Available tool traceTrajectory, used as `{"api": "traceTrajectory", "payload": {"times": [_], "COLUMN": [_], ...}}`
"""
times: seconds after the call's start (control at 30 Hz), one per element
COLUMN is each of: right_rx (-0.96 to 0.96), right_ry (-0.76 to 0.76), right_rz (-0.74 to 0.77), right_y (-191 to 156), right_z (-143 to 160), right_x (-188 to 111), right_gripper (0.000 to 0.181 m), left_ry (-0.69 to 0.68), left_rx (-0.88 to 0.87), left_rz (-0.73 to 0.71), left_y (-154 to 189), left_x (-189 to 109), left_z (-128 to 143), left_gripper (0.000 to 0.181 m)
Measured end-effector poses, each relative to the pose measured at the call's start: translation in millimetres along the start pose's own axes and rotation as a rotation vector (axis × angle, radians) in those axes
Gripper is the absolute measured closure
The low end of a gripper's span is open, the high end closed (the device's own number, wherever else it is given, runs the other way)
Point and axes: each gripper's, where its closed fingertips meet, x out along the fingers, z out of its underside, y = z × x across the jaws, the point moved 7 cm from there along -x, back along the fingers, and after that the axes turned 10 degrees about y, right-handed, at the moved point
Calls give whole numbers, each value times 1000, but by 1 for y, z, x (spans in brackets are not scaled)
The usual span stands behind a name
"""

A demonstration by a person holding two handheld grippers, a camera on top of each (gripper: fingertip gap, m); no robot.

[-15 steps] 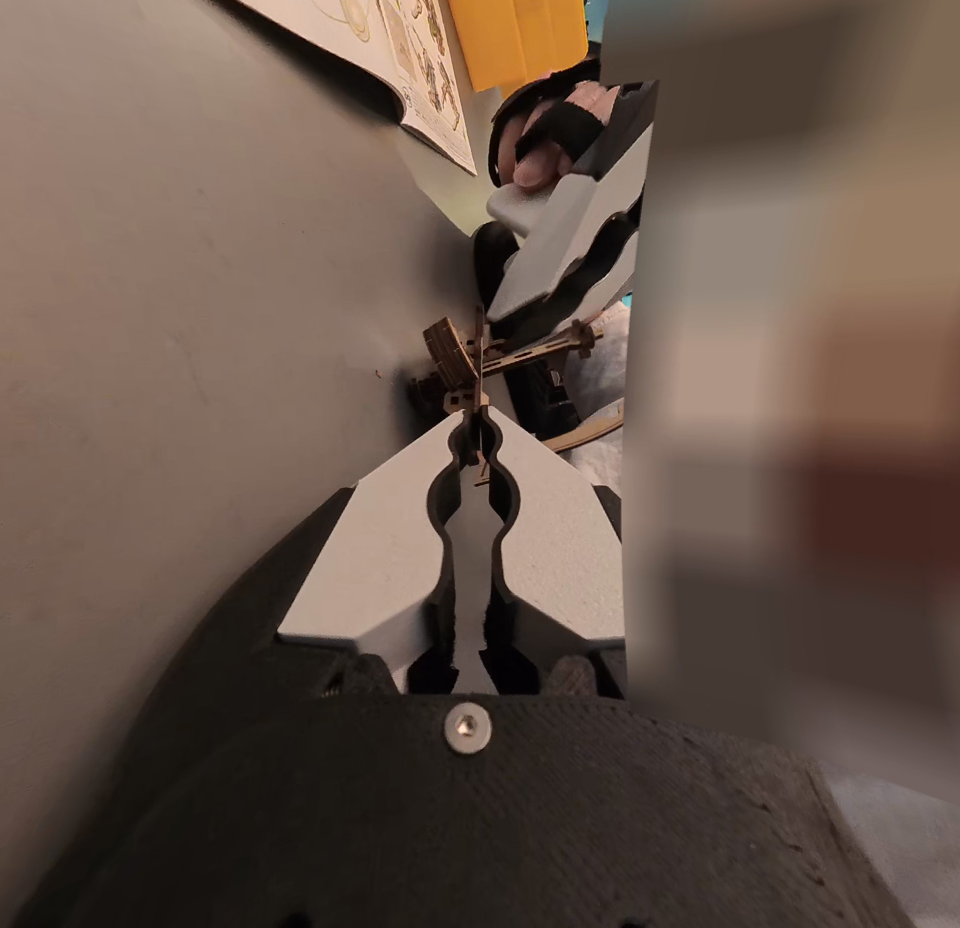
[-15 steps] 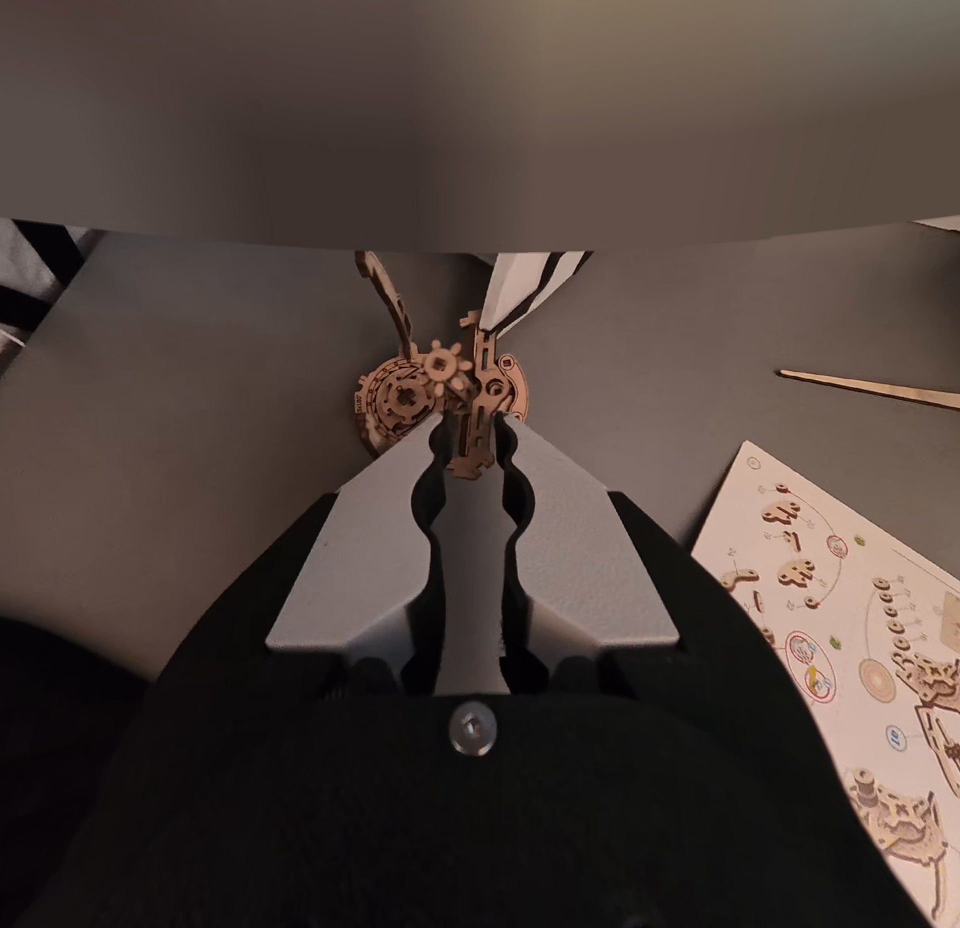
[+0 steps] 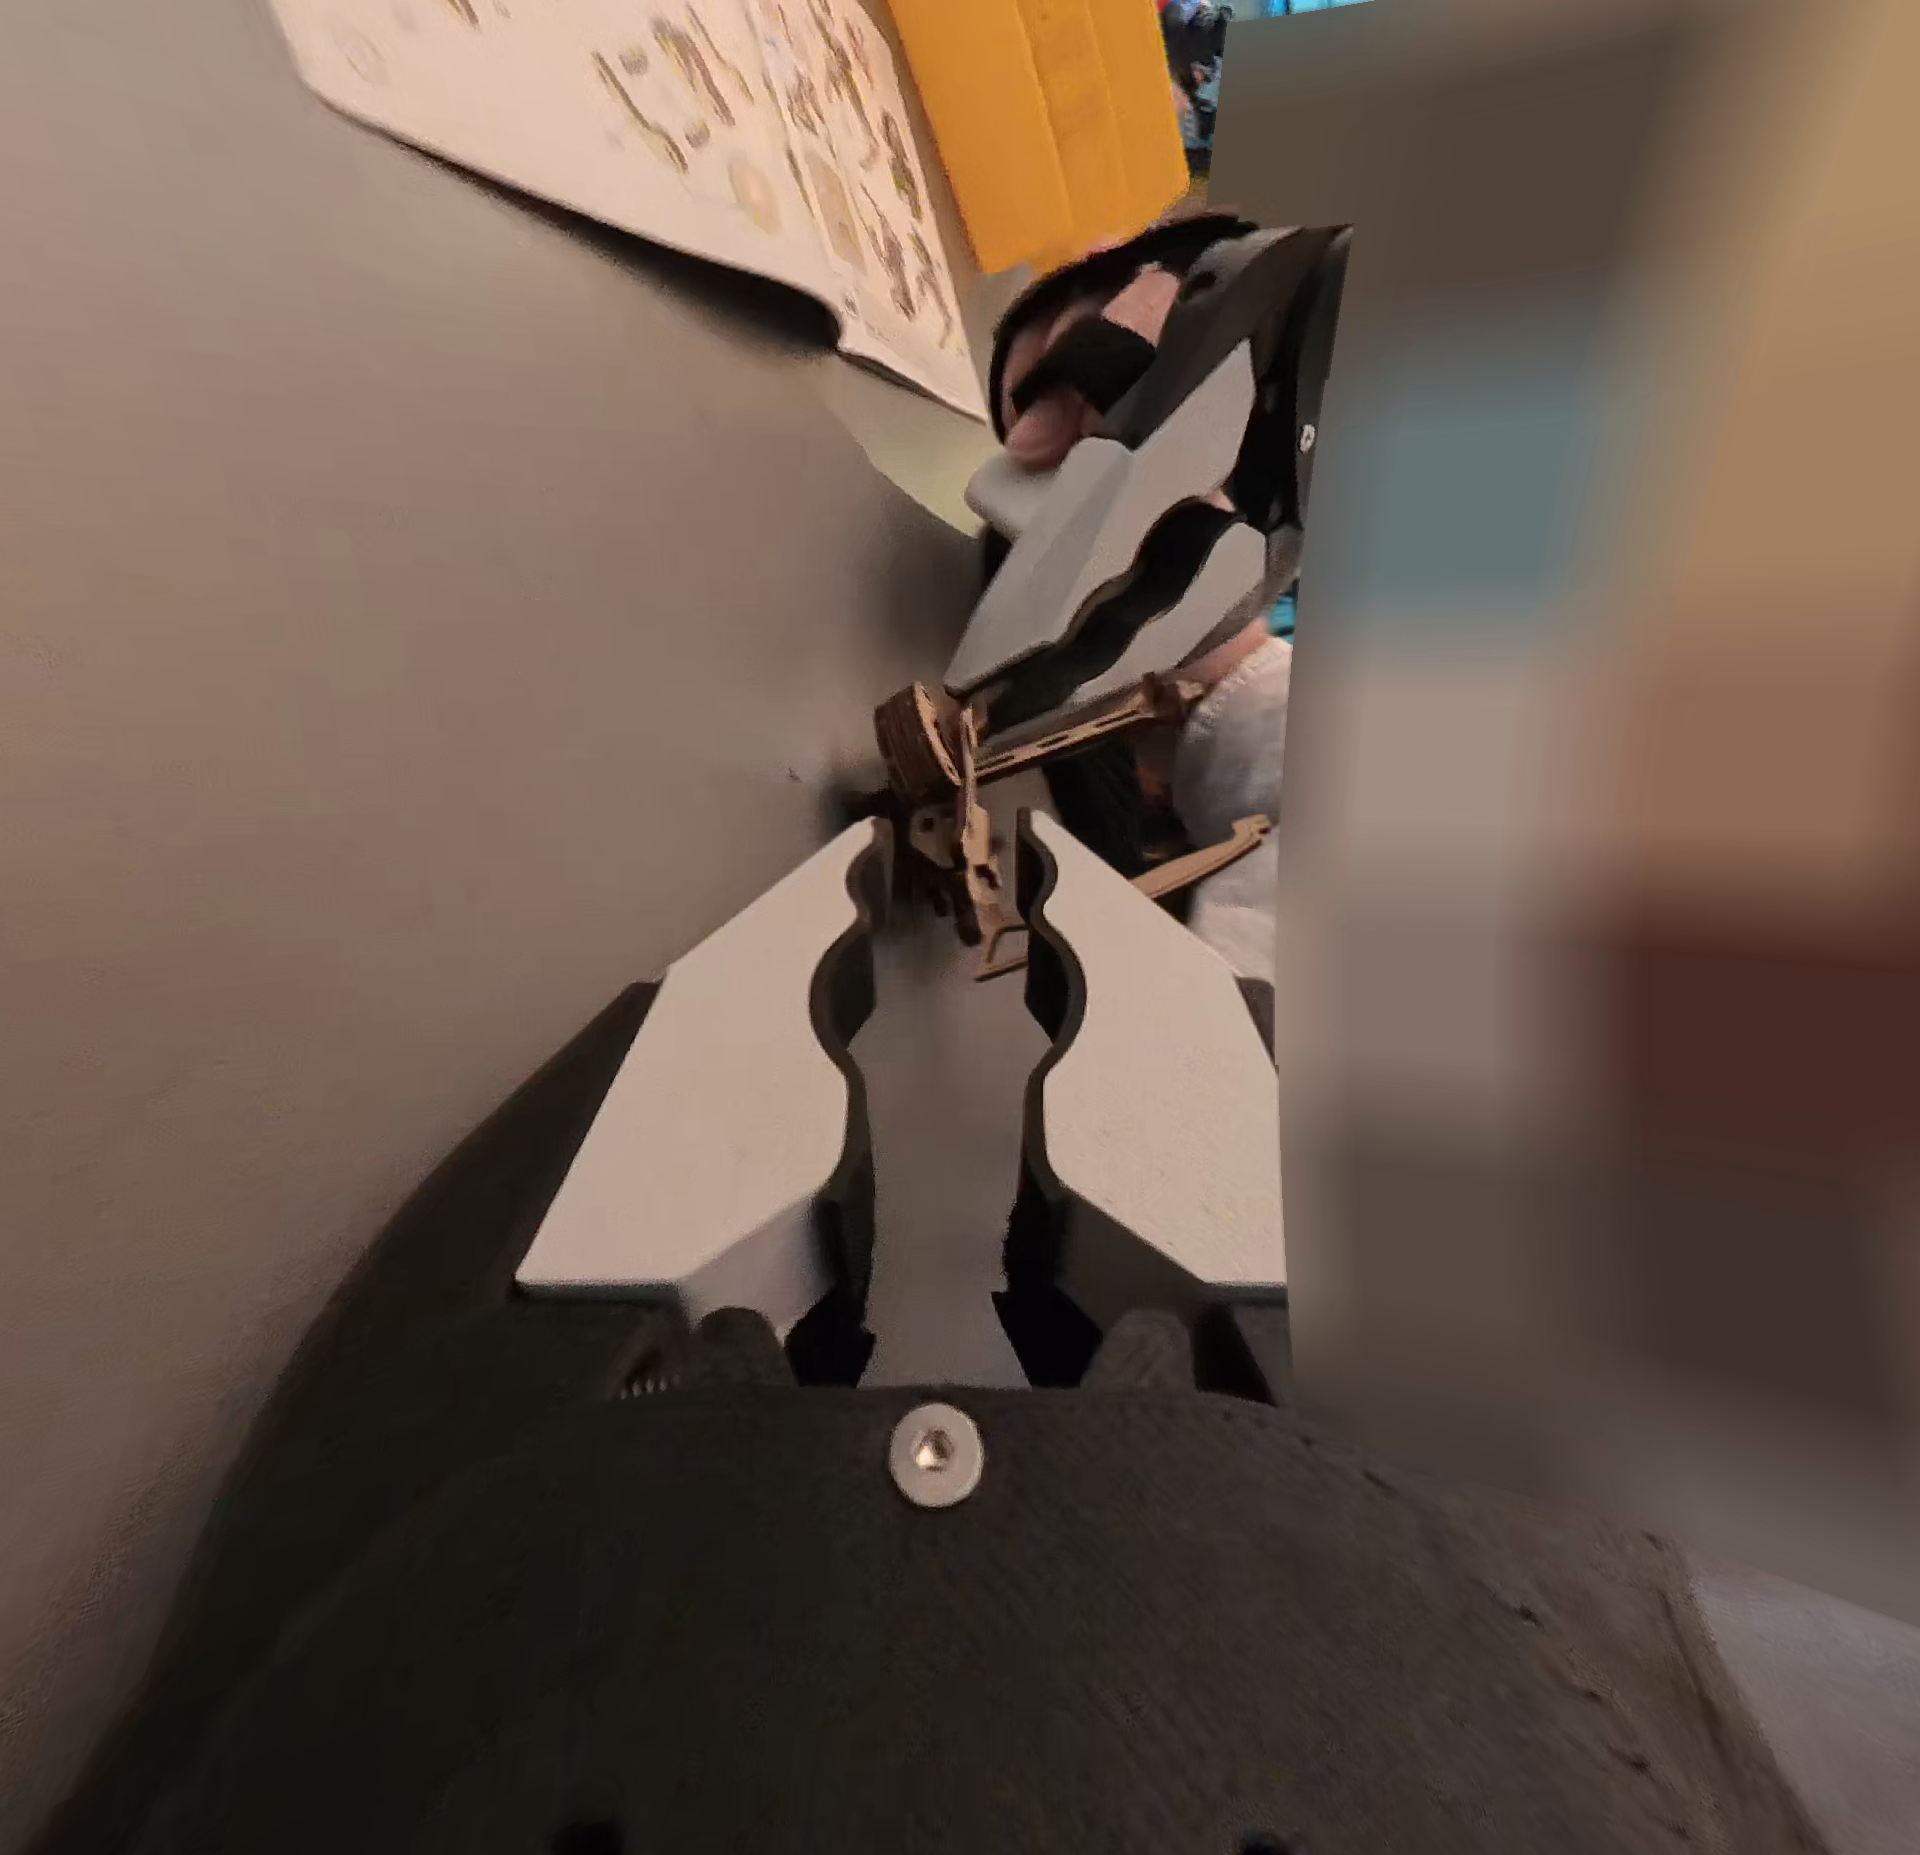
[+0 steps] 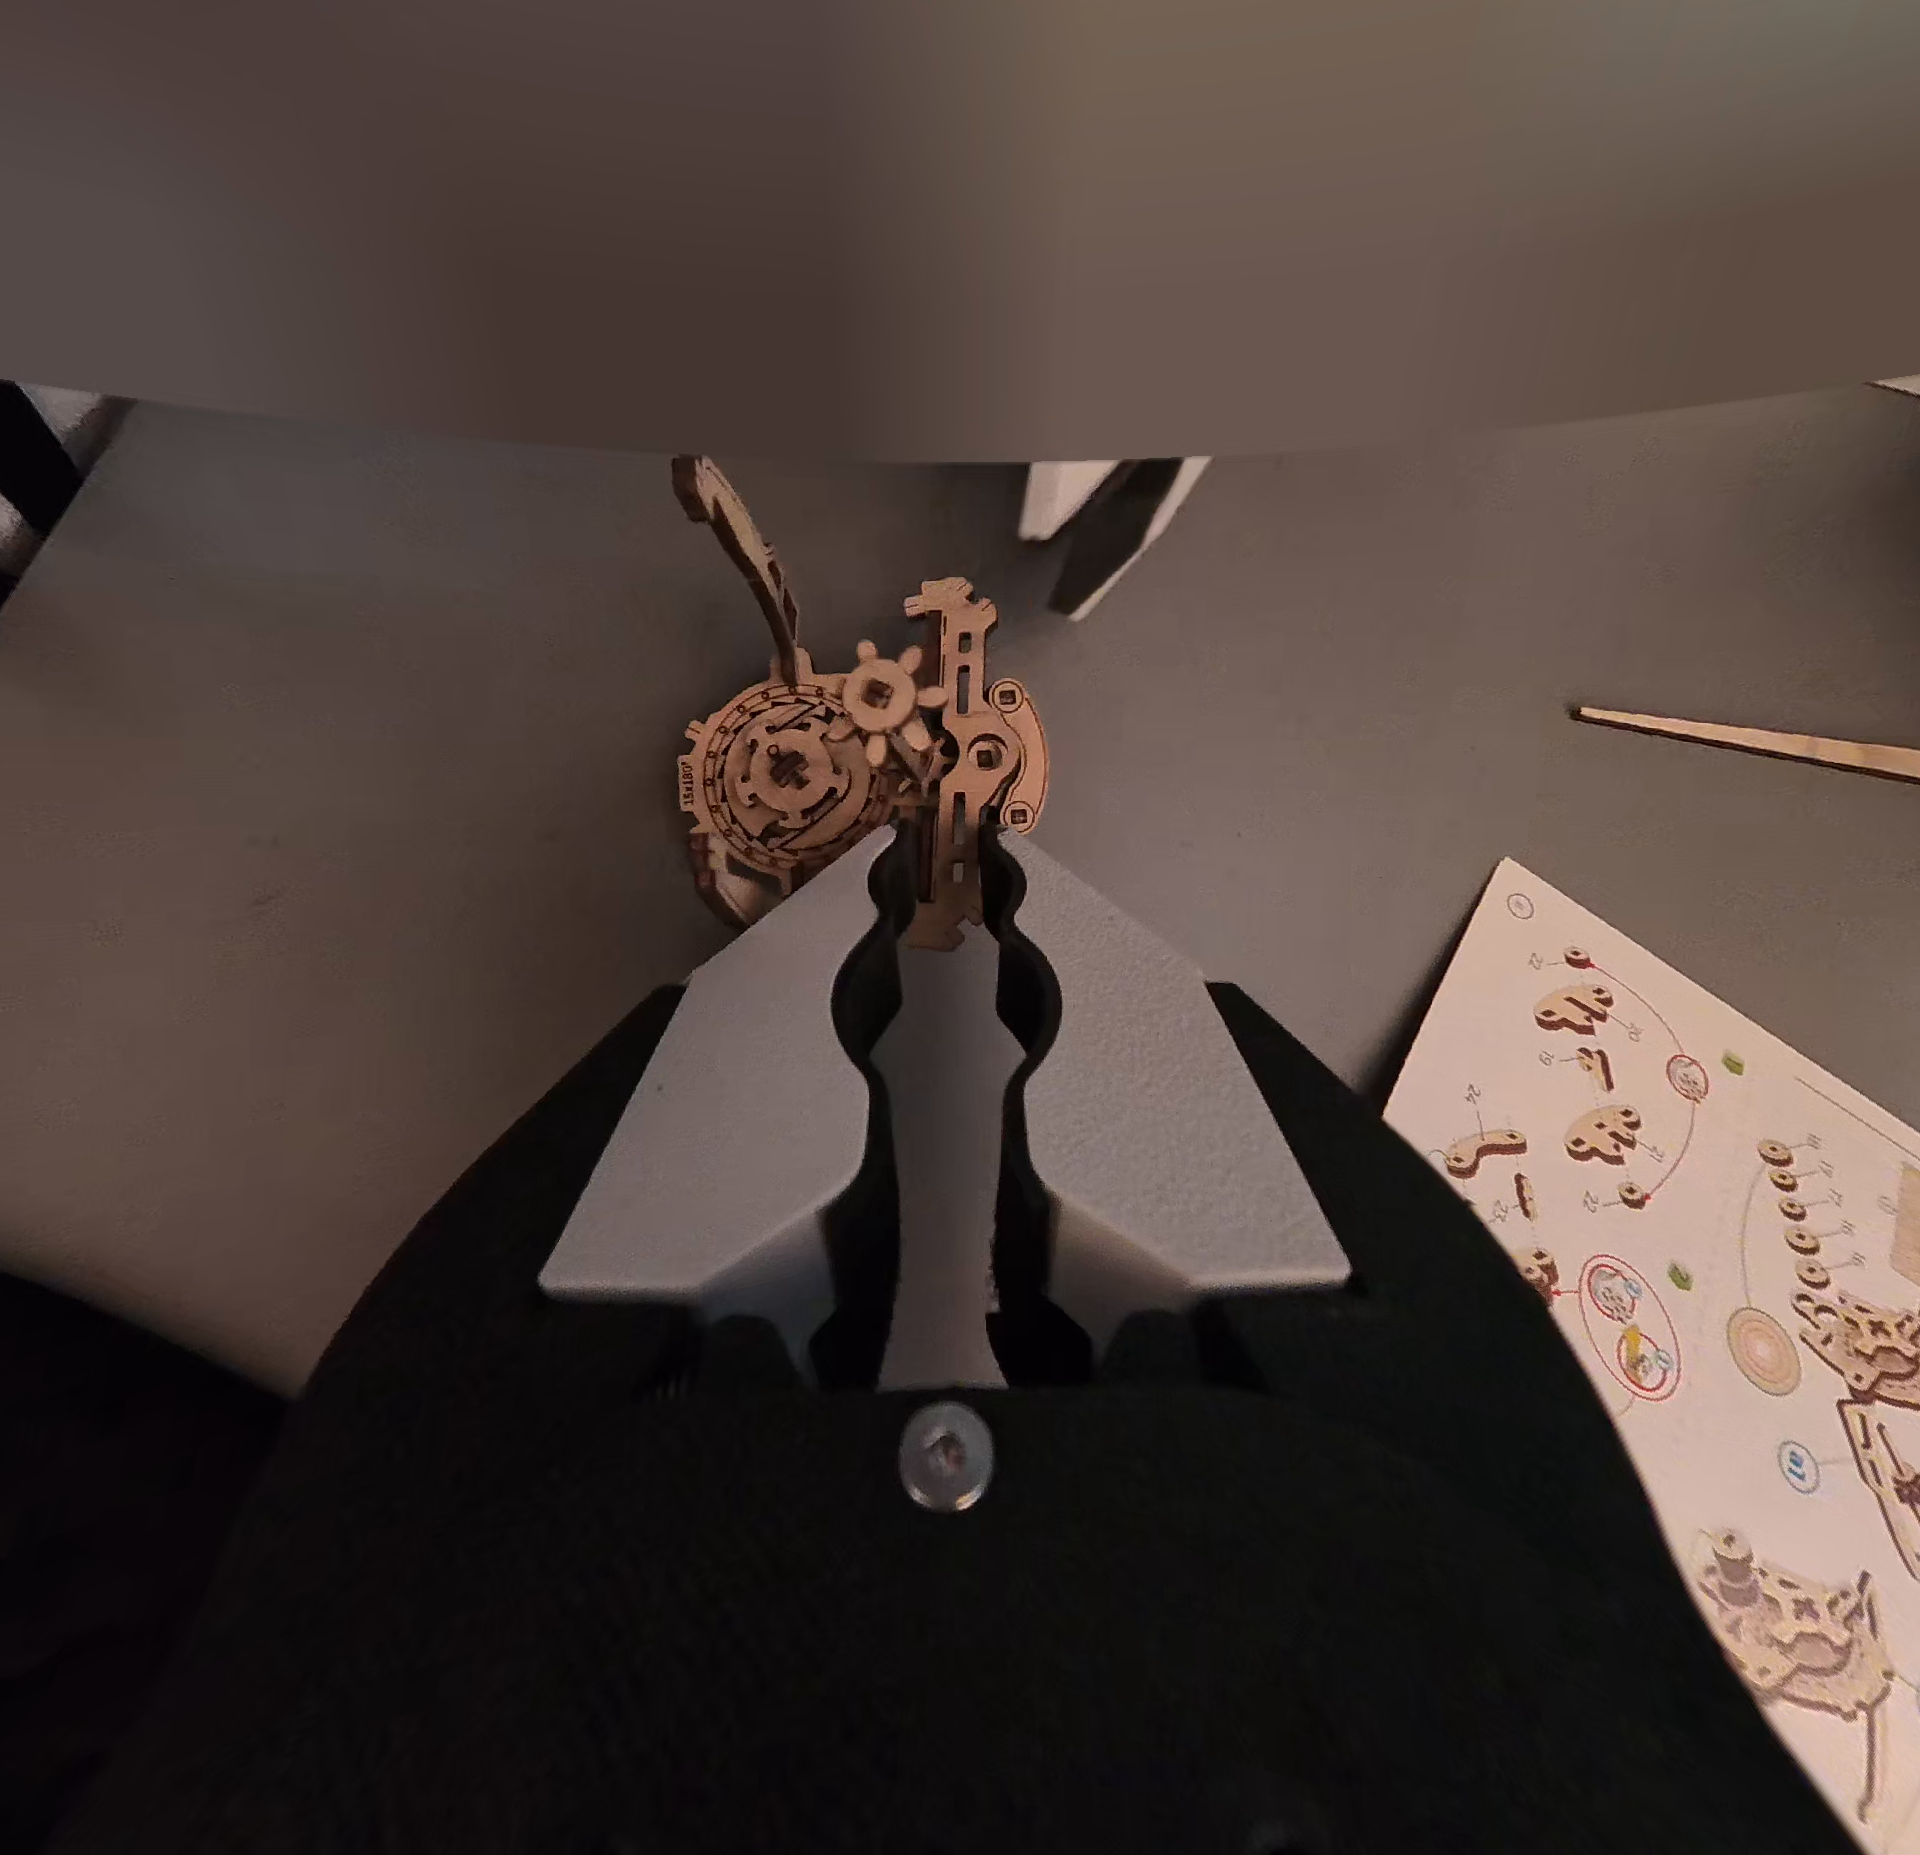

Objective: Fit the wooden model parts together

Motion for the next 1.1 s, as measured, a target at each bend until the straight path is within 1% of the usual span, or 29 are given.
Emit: {"api": "traceTrajectory", "payload": {"times": [0.03,0.1,0.13,0.3,0.37,0.6,0.8,0.97,1.1], "right_rx": [4,10,15,9,4,-45,-30,40,68], "right_ry": [0,-3,-4,-1,7,51,62,73,86], "right_rz": [-4,-9,-15,-6,-9,-14,-19,-50,-70], "right_y": [0,0,0,1,0,-4,-4,-1,0], "right_z": [0,0,0,0,0,-4,-2,-1,-1], "right_x": [0,0,0,-1,-2,-6,-7,-6,-6], "right_gripper": [171,171,171,171,171,171,171,171,171], "left_ry": [19,53,47,-44,-86,-177,-185,-168,-177], "left_rx": [33,80,86,28,44,98,104,65,101], "left_rz": [-21,-34,-34,-18,-39,-43,-18,44,59], "left_y": [0,2,2,-8,-12,-8,-8,-8,-7], "left_x": [-4,-6,-5,16,22,35,36,33,31], "left_z": [-4,-11,-14,-16,-15,-11,-8,-7,-6], "left_gripper": [160,160,160,157,157,156,162,170,171]}}
